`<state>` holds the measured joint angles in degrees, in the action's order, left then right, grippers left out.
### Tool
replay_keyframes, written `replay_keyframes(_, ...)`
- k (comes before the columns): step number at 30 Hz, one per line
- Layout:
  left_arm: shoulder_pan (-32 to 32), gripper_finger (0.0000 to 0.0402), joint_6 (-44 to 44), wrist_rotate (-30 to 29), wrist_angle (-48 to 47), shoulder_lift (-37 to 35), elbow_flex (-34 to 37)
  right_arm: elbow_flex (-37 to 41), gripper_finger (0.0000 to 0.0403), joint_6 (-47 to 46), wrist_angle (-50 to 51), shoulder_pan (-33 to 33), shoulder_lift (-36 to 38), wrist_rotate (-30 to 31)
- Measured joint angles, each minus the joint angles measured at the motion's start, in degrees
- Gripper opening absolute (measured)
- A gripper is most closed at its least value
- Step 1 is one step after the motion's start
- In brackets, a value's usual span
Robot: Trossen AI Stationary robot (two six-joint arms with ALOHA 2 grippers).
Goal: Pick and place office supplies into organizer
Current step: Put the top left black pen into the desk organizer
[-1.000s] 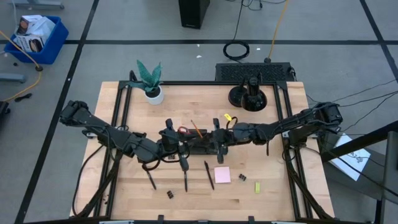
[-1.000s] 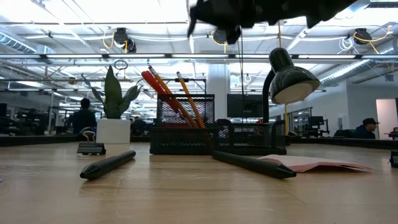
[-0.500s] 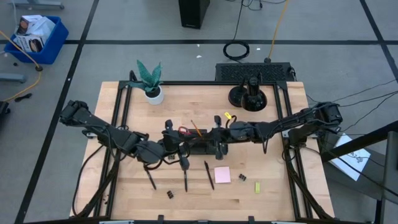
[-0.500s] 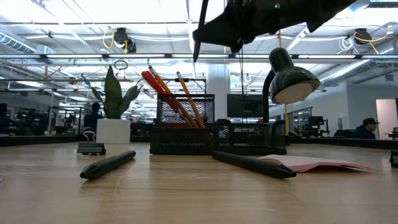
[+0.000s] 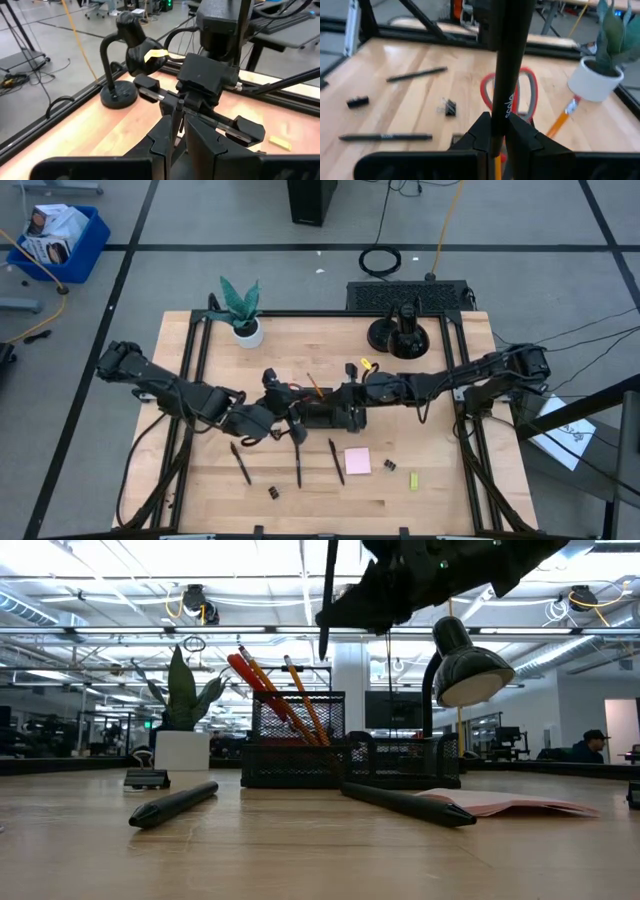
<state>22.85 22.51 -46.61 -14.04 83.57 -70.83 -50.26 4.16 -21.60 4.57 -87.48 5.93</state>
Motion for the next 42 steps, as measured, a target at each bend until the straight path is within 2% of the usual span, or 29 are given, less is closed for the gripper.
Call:
replay_keyframes(13,-1.13,0.0053,0.1,0.0,-0.98,0.0,0.0,0.0,0.0026,1.22,1.28,-2.28,-0.63,-0.19)
replay_keyframes(20,-1.13,0.0053,-0.12,0.0,-1.43,0.02,0.02,0.0,0.0026,1.24,-1.04,-3.11,-4.5,-2.38)
replay_keyframes(24,-1.12,0.0053,0.14,-0.37,-2.64,0.02,0.02,0.02,0.0026,2.58,-2.15,-3.09,-5.84,-0.36)
replay_keyframes(33,-1.13,0.0053,0.32,-1.97,-3.08,0.02,0.04,0.0,0.0026,1.82,-1.61,-3.13,-6.25,-0.24)
replay_keyframes(42,-1.13,0.0053,0.5,-2.01,-3.5,0.02,0.04,0.02,0.0026,-0.46,-0.01,-4.21,-6.29,-3.69)
